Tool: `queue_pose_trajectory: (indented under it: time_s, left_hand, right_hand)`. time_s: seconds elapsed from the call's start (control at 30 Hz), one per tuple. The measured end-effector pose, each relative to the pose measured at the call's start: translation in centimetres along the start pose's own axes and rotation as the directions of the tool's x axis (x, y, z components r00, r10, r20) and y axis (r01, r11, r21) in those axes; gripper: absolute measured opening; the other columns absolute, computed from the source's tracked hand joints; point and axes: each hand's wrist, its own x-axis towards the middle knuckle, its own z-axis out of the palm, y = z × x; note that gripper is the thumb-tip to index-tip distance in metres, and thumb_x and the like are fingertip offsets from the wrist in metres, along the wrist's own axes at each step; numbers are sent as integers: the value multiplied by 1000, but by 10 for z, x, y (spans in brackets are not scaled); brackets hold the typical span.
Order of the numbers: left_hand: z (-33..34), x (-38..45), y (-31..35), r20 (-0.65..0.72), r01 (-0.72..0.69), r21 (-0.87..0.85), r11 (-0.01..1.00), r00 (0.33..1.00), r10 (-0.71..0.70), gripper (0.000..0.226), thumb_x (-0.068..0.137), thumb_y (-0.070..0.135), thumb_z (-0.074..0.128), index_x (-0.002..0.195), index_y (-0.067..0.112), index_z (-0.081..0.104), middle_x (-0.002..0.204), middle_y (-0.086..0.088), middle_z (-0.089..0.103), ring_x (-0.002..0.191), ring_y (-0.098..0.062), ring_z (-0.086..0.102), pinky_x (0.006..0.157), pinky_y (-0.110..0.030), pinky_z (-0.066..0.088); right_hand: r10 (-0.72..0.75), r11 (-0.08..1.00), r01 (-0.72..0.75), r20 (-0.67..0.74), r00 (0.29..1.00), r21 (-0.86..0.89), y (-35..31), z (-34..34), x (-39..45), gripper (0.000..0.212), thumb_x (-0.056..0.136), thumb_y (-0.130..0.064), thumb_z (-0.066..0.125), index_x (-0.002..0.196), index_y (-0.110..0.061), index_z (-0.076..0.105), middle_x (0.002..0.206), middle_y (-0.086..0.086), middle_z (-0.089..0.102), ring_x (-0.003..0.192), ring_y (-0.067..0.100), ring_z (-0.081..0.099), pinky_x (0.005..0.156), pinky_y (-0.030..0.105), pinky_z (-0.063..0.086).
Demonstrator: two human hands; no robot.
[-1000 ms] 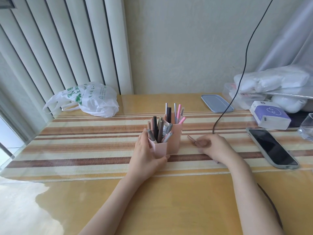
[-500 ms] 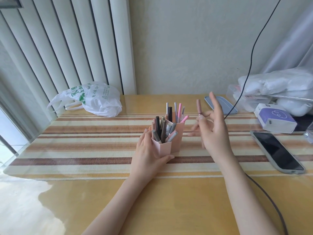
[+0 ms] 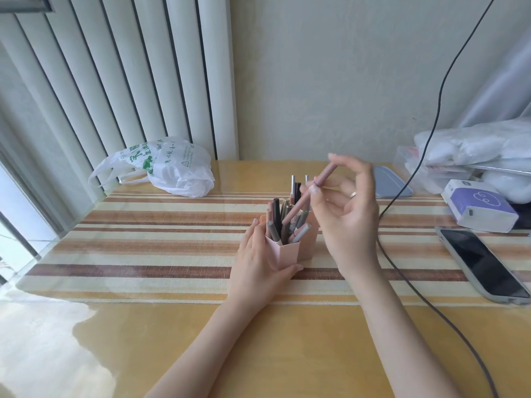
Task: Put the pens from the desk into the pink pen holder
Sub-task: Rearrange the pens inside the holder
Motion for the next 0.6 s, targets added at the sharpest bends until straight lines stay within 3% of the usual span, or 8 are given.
queue_pose_trajectory:
  time_s: [0.07,0.17,0.23,0.3,0.4,0.47,0.6]
  left_hand:
    - [-1,0,1,6,-2,0,1000,1000,2,92,64,44,81,134,12,32,136,-5,48,136,-25,32,106,-31,30]
    - [-2,2,0,20,-7,-2,1000,1000,7,89,64,48,79,133,15,35,130,-3,50,132,-27,38,103,-42,38]
    - [-2,2,0,24,-16,-11,1000,1000,16,91,65,48,79,137,16,33,135,-2,48,134,-27,35,107,-38,34]
    - [-3,0,1,16,-9,-10,1000,1000,9,100,65,46,79,144,14,26,142,2,41,139,-22,27,108,-27,24]
    - [-3,0,2,2,-8,-10,1000,1000,8,91,64,42,81,135,13,33,136,-2,47,135,-26,34,106,-33,32]
    - [-5,1,2,11,2,-12,1000,1000,-2,89,64,38,80,135,13,33,136,-4,48,134,-26,36,106,-37,35]
    - [-8,2,-2,21,57,-60,997,998,-56,86,68,28,74,139,14,28,147,-2,38,138,-23,30,110,-34,30]
  right_hand:
    - [3,975,17,90,996,-221,9,1,-6,35,87,-8,63,113,-28,52,86,-6,70,85,8,69,78,21,52]
    - [-44,881,140,218,975,-452,20,1,-13,14,86,-13,60,97,-20,66,80,-6,69,84,12,59,80,28,47]
    - [-62,849,183,250,966,-495,23,2,-14,15,85,-11,59,90,-15,73,91,-6,67,91,15,54,87,25,44]
    - [-18,881,119,220,975,-457,19,3,-10,19,88,-9,57,95,-14,75,103,-5,60,98,16,53,89,16,41]
    - [38,901,35,161,986,-432,10,-4,11,27,90,0,56,107,-15,72,101,-4,63,84,4,55,71,5,38]
    - [124,886,-8,219,968,-464,4,-9,29,26,88,-1,59,99,-20,74,85,-14,63,68,-4,55,60,4,37]
    - [375,798,-63,411,831,-600,4,-10,47,29,87,-9,62,77,-35,71,74,-4,65,58,4,54,49,6,37]
